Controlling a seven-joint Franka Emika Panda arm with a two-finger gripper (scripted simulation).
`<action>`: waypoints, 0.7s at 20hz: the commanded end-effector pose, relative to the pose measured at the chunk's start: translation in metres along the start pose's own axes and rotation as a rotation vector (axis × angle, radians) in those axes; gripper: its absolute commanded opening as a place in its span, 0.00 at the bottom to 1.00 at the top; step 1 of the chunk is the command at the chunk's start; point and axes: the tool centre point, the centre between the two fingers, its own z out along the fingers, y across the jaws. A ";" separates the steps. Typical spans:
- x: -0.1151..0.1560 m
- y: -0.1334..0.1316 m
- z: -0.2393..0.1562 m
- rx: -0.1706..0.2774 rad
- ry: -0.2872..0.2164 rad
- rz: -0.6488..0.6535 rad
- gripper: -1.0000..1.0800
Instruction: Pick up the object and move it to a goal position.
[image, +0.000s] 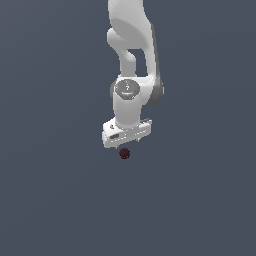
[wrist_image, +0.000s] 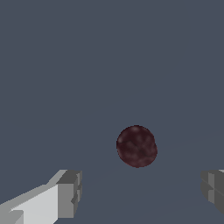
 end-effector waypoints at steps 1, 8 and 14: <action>0.000 0.003 0.008 0.000 0.002 -0.063 0.96; -0.001 0.010 0.025 0.001 0.007 -0.188 0.96; -0.002 0.013 0.033 0.001 0.009 -0.244 0.96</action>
